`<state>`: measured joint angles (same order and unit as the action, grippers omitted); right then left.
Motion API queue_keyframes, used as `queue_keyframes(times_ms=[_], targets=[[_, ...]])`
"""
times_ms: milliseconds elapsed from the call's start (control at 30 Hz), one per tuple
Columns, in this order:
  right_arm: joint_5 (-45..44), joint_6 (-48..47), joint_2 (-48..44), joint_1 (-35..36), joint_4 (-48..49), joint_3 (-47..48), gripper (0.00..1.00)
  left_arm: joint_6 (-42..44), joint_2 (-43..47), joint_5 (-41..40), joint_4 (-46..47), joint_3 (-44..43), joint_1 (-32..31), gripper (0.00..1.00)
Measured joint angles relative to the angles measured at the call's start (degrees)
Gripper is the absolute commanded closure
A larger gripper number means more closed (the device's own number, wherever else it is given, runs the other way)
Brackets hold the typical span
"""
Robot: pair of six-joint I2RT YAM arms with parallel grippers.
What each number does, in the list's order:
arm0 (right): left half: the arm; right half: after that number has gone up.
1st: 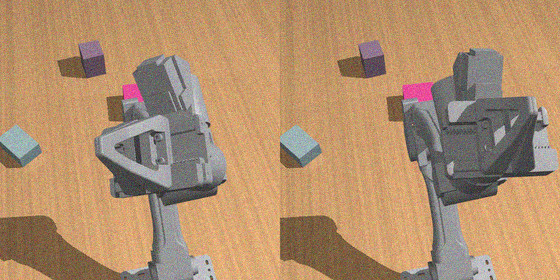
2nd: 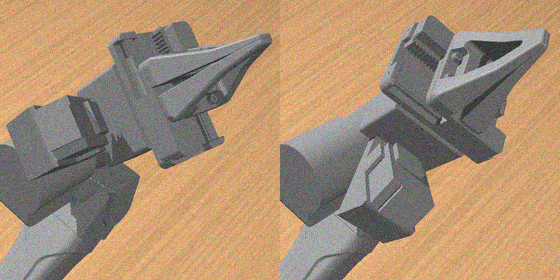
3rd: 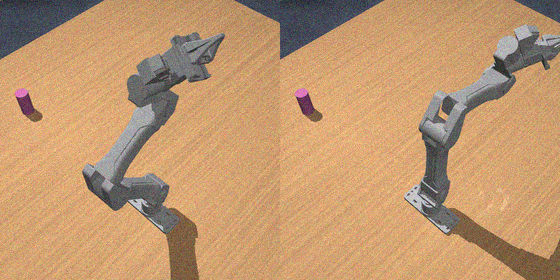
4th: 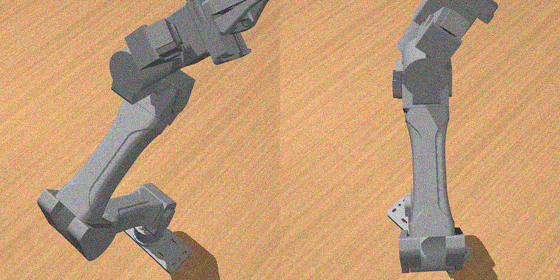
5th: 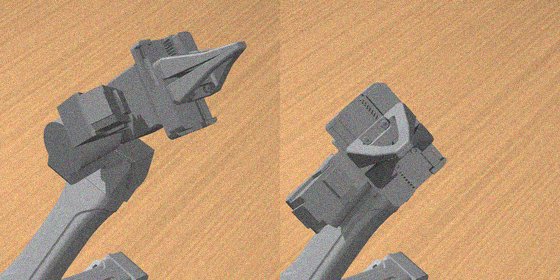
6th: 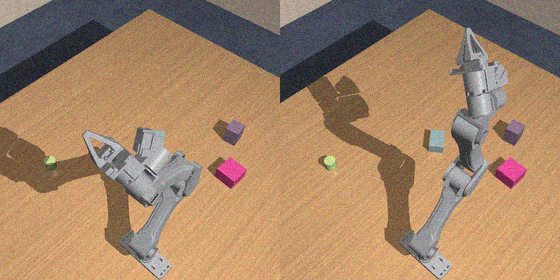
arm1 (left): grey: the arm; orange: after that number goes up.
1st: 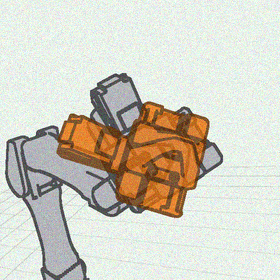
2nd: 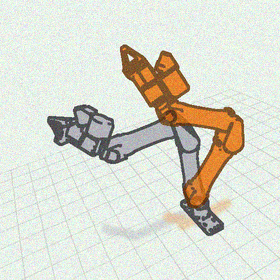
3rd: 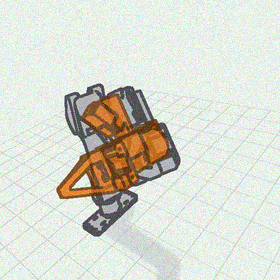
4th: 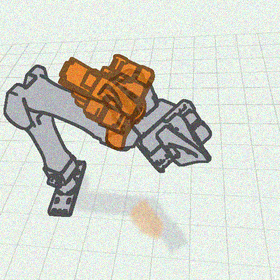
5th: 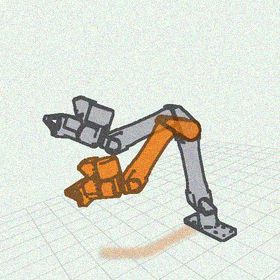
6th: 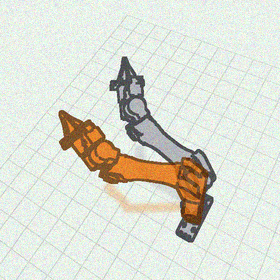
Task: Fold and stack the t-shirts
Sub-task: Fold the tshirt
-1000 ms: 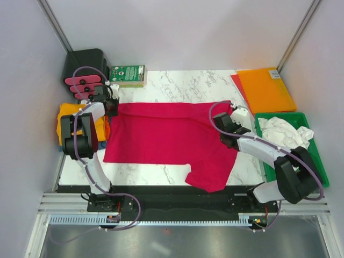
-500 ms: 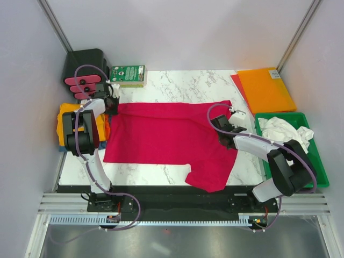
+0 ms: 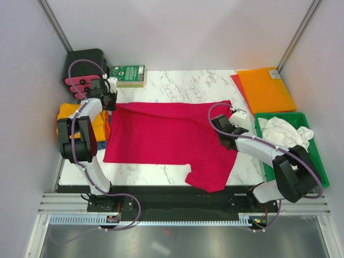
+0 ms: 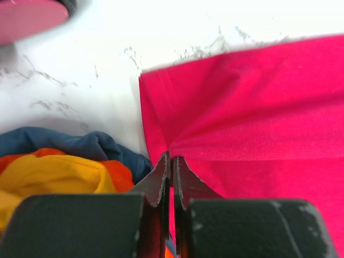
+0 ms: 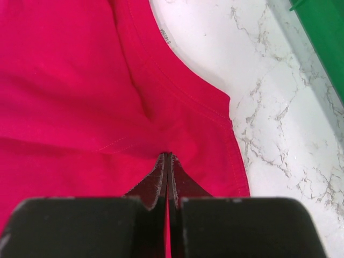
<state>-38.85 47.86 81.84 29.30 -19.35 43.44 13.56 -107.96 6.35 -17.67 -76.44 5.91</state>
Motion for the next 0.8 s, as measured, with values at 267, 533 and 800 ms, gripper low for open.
queue_keyframes(times_ms=[267,533,800], targets=[[0.00,0.57,0.00,0.66,-0.39,0.00,1.00,0.07,1.95,0.28,0.13,2.01,0.00,0.98],[0.07,1.46,0.00,0.87,-1.29,-0.17,1.00,1.70,1.95,0.24,-2.23,4.85,0.00,0.98],[0.63,2.69,1.90,0.87,-2.69,-0.35,1.00,2.38,-1.53,0.09,-3.21,3.91,0.00,0.98]])
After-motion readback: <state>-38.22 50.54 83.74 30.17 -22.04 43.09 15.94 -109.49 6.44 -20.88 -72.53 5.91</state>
